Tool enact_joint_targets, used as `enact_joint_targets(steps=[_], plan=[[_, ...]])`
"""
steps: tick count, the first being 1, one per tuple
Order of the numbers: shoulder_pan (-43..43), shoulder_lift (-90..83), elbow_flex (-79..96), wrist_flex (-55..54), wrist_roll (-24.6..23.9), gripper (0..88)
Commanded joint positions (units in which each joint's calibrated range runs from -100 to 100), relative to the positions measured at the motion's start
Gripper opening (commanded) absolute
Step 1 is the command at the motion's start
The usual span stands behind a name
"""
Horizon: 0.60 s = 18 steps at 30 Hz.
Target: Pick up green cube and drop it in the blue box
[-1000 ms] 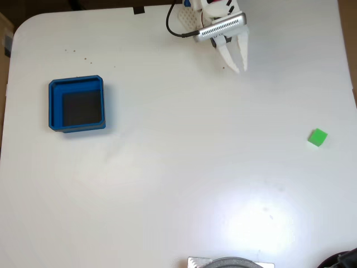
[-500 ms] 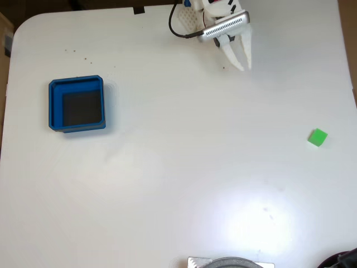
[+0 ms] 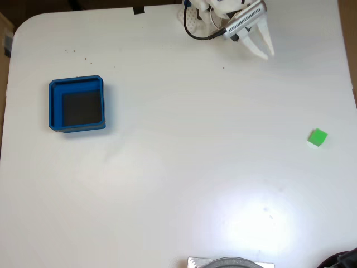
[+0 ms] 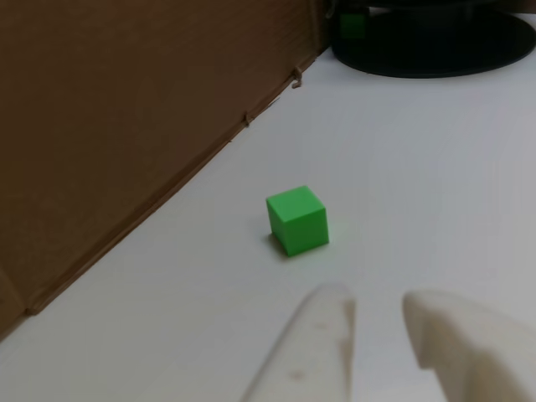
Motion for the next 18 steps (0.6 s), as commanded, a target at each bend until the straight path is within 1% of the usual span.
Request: enact_joint_targets(steps=[1,9,18], plan=[[-1.72,-0.25,0.45,-1.13,0.24,1.8],[-1.79,1.84,-2.43,-1.13,-0.1,1.8],[-1.87,20.15,-18.58,-1.13,-0.1,1.8]])
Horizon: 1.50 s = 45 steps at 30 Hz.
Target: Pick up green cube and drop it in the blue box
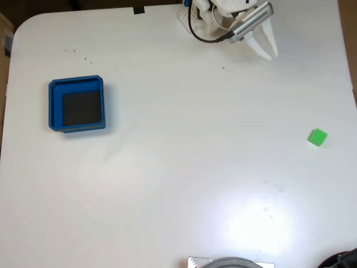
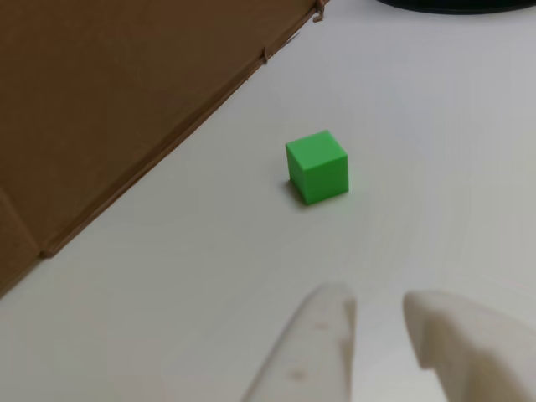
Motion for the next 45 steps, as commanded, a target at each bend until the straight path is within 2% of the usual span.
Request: enact_joint_targets(steps=[1,31,45], plan=[[-0.45,6.54,-10.63,-1.13,-0.05,1.8],[-4.11,51.02,-52.55,-0.72,0.39,1.9],[-3.96,71.25,-77.23,20.56,0.44,2.0]])
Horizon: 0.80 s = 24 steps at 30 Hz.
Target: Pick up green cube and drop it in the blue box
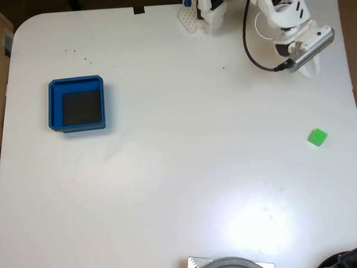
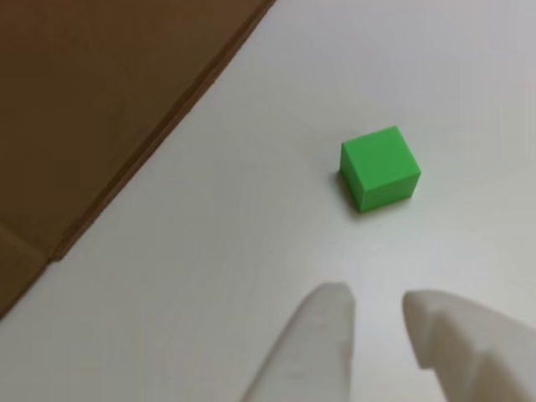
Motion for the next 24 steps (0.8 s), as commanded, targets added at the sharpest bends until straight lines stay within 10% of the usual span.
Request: enact_joint_targets(steps=[1,24], plan=[[-0.12,4.34,-9.68,2.77,0.15,2.0],[-0.12,26.08,-32.75,3.17,8.25,2.0]])
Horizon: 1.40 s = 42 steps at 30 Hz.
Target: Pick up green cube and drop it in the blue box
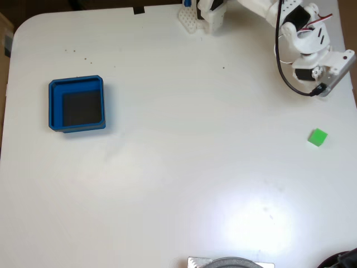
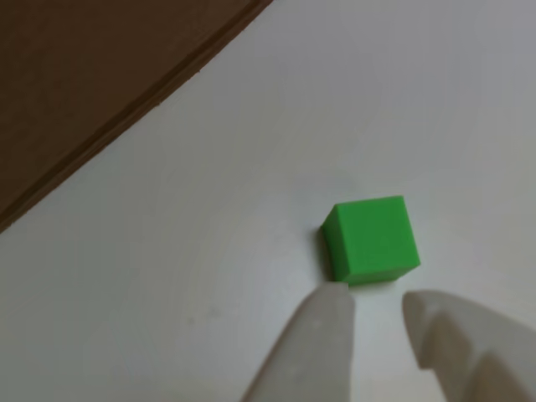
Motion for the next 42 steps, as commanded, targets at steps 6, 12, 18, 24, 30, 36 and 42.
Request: enact_joint_targets(steps=[6,12,18,24,30,36,42], plan=[[-0.19,6.2,-10.57,0.28,0.1,1.9],[-0.19,9.88,-14.97,0.2,0.34,1.9],[0.19,14.22,-18.11,0.2,0.34,1.9],[0.11,16.23,-20.8,0.2,0.39,2.0],[0.11,16.23,-20.62,0.2,0.05,6.5],[0.11,16.06,-20.08,0.2,-0.05,9.5],[0.11,16.06,-20.08,0.11,-0.05,10.0]])
